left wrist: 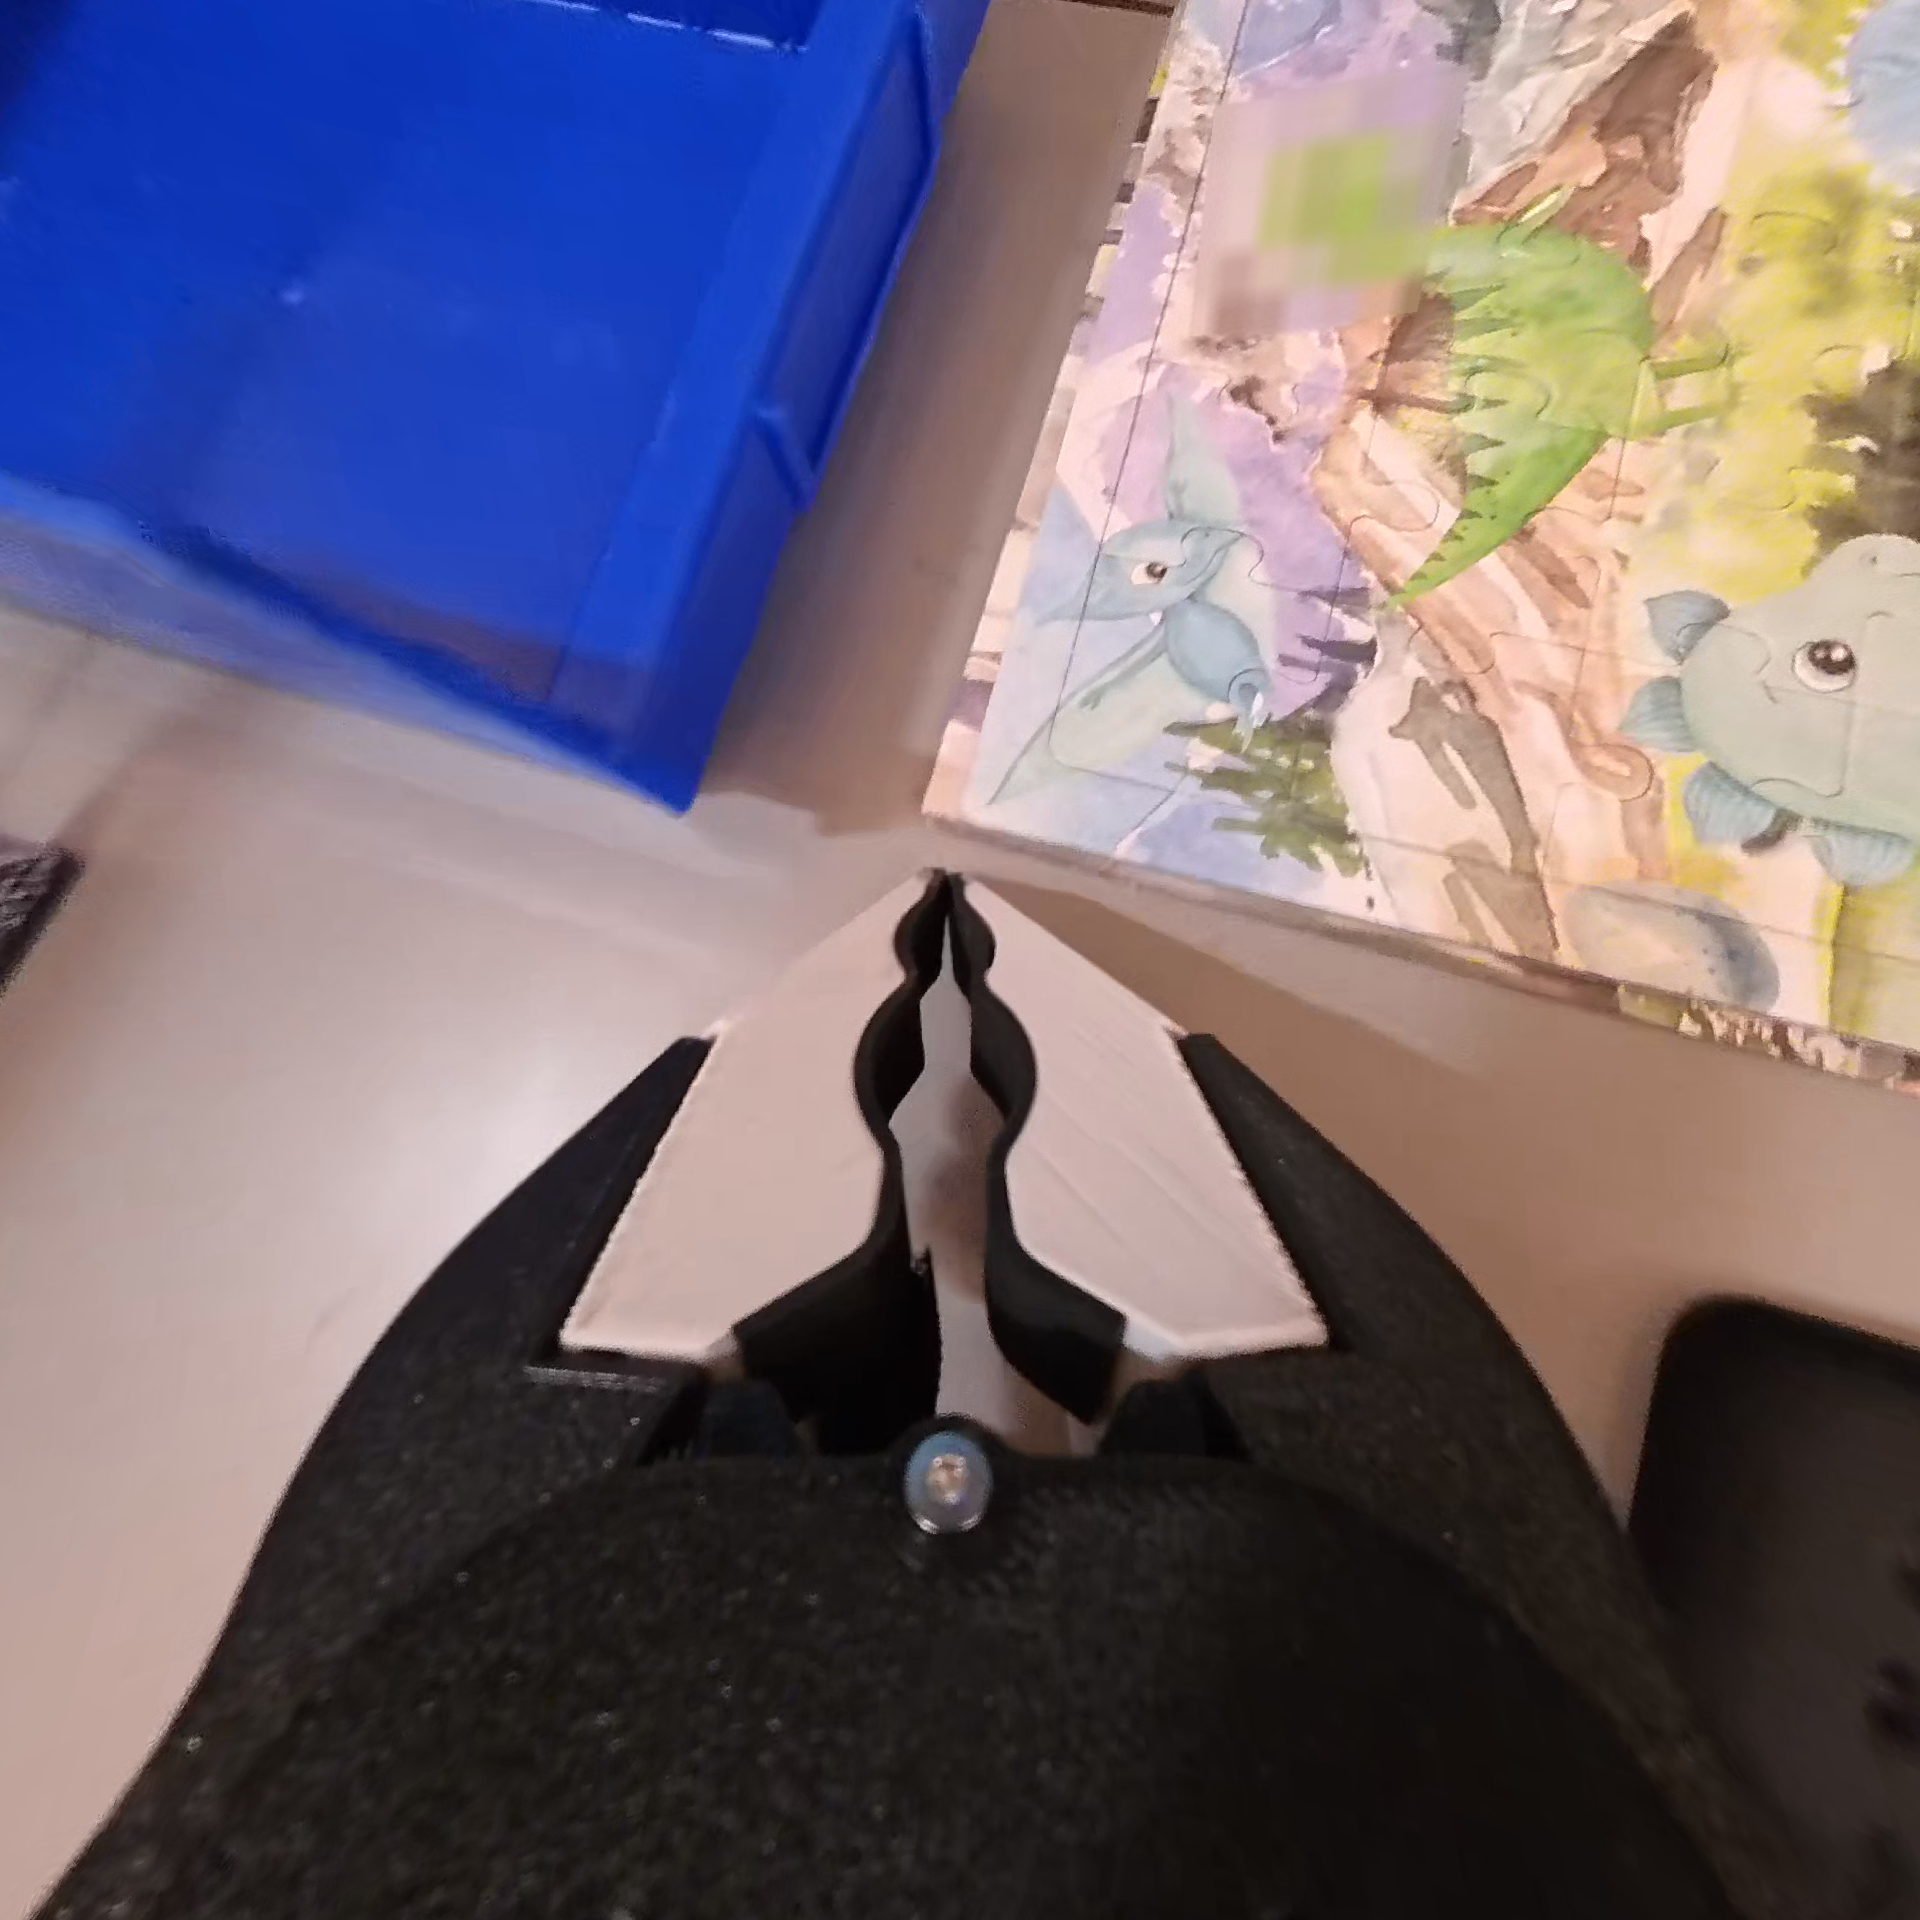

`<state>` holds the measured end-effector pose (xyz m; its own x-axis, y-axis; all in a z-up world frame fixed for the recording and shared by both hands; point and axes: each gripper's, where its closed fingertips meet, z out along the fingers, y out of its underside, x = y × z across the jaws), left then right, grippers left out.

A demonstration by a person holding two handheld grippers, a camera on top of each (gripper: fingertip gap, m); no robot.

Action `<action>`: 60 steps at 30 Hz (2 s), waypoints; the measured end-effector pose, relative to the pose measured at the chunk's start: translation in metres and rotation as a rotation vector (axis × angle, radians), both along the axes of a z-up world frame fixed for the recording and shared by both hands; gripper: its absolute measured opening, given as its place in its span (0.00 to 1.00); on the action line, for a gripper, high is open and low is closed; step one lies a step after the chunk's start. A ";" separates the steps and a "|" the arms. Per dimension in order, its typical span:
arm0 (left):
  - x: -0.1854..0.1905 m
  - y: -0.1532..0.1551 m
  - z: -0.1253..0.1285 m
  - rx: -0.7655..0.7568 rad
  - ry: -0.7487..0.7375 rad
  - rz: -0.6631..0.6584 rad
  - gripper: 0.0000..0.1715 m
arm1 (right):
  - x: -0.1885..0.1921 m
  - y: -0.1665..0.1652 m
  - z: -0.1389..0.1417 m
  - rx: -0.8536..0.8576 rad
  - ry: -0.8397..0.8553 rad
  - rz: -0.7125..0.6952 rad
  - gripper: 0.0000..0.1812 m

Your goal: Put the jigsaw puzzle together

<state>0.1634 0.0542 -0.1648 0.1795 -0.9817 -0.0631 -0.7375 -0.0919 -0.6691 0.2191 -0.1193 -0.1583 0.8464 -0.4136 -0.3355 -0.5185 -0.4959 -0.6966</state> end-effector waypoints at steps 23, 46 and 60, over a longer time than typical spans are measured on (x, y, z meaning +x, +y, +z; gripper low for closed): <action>-0.548 0.059 0.076 0.004 -0.358 0.855 0.40 | -0.281 0.137 0.086 0.282 -0.086 0.631 0.30; -0.436 0.057 0.109 -0.148 -0.342 0.410 0.43 | -0.188 0.073 0.099 0.187 -0.365 0.547 0.49; -0.304 0.280 0.106 -0.114 -0.408 0.530 0.36 | -0.118 0.098 0.137 0.315 -0.062 0.915 0.33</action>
